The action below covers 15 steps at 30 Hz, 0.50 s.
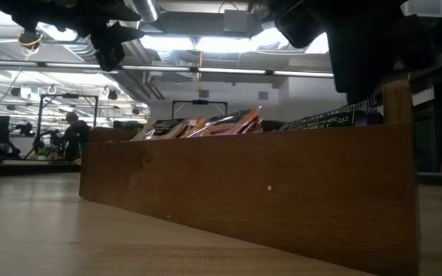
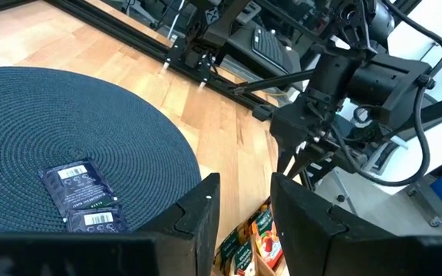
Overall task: Pick & Place Tea
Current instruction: Adjust the violet tea bags inside the right section of the wooden organizer
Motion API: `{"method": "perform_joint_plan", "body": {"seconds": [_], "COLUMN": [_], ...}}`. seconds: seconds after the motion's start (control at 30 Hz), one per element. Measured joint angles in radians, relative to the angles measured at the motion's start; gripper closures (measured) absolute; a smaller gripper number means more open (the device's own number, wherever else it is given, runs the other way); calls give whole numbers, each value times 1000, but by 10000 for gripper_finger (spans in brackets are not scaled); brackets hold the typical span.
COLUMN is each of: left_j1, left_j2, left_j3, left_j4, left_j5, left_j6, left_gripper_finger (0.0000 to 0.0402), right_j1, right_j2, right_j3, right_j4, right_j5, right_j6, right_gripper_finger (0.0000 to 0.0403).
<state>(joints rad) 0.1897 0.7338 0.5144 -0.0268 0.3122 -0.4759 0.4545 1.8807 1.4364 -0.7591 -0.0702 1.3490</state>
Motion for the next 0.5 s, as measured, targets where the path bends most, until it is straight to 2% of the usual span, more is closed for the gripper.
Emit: {"method": "perform_joint_plan", "body": {"seconds": [0.37, 0.5], "left_j1": [0, 0], "left_j2": [0, 0], "left_j3": [0, 0], "left_j4": [-1, -2], "left_j5": [2, 2], "left_j6": [0, 0], "left_gripper_finger": [288, 288], "right_j1": [-1, -1], "right_j2": [24, 28], "right_j3": [-1, -1], "right_j4": [15, 18], "right_j5": [-25, -28], "right_j6": [-7, -7], "right_gripper_finger": [330, 351]}}
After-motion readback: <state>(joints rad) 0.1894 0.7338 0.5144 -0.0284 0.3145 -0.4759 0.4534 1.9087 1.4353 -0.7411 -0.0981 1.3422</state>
